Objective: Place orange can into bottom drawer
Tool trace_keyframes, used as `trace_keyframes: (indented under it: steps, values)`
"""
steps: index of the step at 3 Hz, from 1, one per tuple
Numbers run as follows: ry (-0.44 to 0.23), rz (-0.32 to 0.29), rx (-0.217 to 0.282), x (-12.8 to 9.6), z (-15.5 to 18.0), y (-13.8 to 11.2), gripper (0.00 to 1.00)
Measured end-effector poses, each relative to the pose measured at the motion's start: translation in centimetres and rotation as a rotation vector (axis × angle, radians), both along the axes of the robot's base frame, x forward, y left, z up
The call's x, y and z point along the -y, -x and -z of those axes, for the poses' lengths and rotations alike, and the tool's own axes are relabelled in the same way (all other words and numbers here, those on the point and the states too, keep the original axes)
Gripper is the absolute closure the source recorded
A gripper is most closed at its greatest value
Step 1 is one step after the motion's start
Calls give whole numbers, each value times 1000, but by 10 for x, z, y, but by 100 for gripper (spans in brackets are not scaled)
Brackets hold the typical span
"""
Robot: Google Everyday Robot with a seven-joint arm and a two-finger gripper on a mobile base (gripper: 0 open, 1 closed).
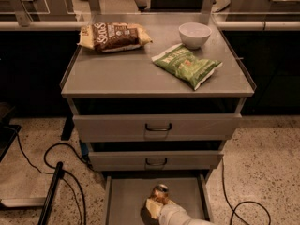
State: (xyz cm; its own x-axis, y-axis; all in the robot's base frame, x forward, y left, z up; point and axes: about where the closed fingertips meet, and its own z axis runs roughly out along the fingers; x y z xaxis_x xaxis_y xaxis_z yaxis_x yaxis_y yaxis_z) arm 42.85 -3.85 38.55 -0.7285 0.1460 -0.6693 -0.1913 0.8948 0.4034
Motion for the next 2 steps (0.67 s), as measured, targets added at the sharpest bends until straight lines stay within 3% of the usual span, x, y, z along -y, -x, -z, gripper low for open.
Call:
trace_keyframes:
  steps: [2]
  values:
    - [-51,22,-146,-14,91,17,100]
